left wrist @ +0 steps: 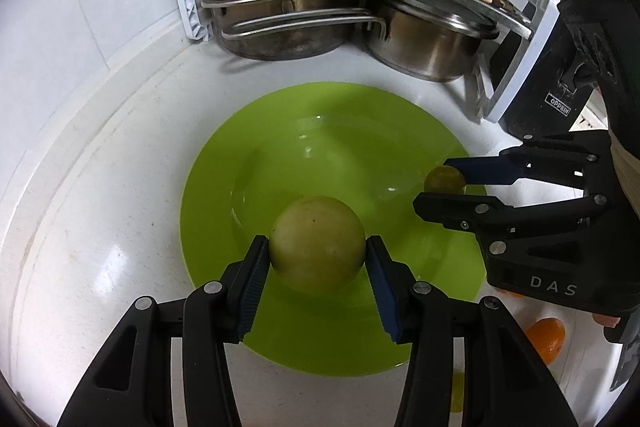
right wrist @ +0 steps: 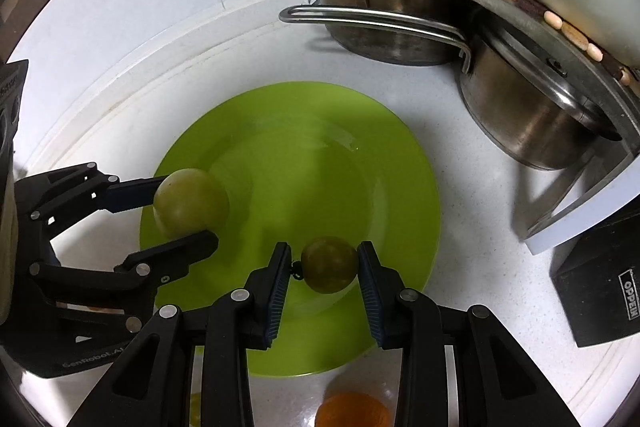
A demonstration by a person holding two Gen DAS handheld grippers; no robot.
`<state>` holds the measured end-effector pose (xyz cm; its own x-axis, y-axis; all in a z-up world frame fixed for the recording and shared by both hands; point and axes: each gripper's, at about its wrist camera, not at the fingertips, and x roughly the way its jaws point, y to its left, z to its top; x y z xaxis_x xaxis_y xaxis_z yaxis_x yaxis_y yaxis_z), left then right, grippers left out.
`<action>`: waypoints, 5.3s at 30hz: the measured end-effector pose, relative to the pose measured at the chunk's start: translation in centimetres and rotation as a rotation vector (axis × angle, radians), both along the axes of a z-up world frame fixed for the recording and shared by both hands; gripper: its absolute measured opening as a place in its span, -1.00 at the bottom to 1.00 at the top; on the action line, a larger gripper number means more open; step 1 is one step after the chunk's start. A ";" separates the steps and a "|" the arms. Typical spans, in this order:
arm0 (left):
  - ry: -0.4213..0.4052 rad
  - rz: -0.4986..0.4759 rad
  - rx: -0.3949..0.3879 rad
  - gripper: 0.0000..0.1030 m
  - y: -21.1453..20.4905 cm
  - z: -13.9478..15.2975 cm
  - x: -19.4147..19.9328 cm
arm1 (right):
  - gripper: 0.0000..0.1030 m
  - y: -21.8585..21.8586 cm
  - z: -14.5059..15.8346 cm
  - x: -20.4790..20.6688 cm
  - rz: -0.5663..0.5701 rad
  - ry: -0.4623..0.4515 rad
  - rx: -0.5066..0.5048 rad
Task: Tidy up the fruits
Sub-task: 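Open both tools to drop the fruits onto the green plate, then grasp an orange with the left tool while the right tool grasps a brown round fruit, then carry the orange and brown fruit over the green plate with both tools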
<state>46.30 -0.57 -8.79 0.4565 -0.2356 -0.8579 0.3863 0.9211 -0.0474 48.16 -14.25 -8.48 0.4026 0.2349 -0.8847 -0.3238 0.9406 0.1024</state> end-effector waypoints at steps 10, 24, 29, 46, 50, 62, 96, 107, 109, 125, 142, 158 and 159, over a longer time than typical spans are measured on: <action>-0.086 0.000 0.011 0.03 1.2 2.5 -1.8 | -0.10 -0.4 1.7 -1.8 -0.019 -0.072 -0.017; -0.298 0.050 -0.017 0.35 4.6 9.6 -8.9 | 0.03 0.9 9.1 -8.6 -0.019 -0.277 0.010; -0.362 0.072 0.002 0.45 6.5 11.3 -11.5 | 0.13 2.3 10.6 -10.7 -0.016 -0.329 0.030; -0.400 0.101 0.091 0.52 13.1 8.3 -16.4 | 0.15 8.7 8.2 -15.8 0.044 -0.357 0.050; -0.375 0.056 0.091 0.52 13.6 6.3 -16.9 | 0.15 9.8 7.3 -16.9 0.094 -0.357 0.026; -0.291 -0.052 0.059 0.51 13.7 1.0 -16.0 | 0.15 11.5 1.8 -17.2 0.169 -0.203 -0.015; -0.183 -0.112 0.036 -0.36 10.9 -2.4 -13.5 | -0.44 11.4 -1.5 -16.0 0.180 -0.099 0.051; -0.233 -0.003 0.046 -0.36 11.1 0.6 -15.4 | -0.44 10.1 0.6 -16.8 0.150 -0.140 0.073; -0.245 0.007 0.046 -0.36 11.0 1.3 -15.8 | -0.44 9.7 1.4 -17.2 0.145 -0.156 0.079; -0.316 0.046 -0.038 -0.36 8.6 6.5 -17.5 | -0.44 5.5 7.4 -19.7 -0.005 -0.299 0.074; -0.312 0.079 -0.085 -0.36 4.5 9.2 -14.3 | -0.44 0.6 11.5 -16.9 -0.026 -0.390 0.042; -0.199 0.105 -0.059 -0.37 3.5 8.5 -5.7 | -0.44 0.4 10.2 -7.3 0.004 -0.283 0.025; -0.186 0.108 -0.061 -0.37 3.4 8.2 -4.9 | -0.44 0.4 9.8 -6.7 0.002 -0.270 0.022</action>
